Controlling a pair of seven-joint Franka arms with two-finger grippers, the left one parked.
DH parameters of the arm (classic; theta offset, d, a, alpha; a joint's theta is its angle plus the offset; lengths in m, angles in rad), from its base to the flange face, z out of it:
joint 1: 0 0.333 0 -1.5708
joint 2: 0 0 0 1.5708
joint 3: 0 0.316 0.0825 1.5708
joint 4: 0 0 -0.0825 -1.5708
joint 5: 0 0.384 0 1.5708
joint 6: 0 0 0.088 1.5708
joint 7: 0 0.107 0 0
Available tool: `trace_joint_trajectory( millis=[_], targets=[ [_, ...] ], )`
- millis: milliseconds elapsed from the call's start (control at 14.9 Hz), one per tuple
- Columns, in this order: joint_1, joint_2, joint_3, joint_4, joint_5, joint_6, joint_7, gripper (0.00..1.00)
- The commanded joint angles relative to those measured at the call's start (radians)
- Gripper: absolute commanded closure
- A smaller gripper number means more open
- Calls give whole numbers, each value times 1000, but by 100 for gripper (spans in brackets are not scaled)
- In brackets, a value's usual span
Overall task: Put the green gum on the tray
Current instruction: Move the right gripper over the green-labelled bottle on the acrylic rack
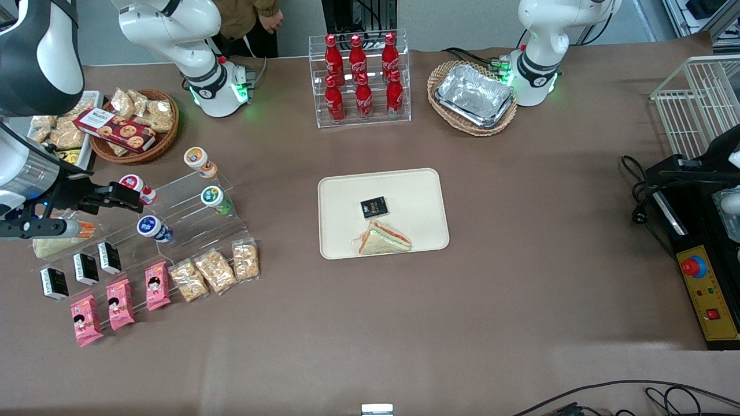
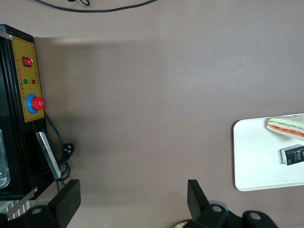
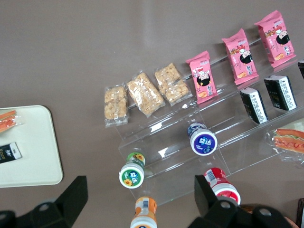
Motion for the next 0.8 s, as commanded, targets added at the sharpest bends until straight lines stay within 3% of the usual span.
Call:
trace_joint_trajectory(
  millis=[0,335,737],
  targets=[
    [0,-12,1,-24,24,-7,-10,0],
    [3,-175,20,-299,24,181,-10,0],
    [3,-275,54,-501,21,320,5,0]
  ],
)
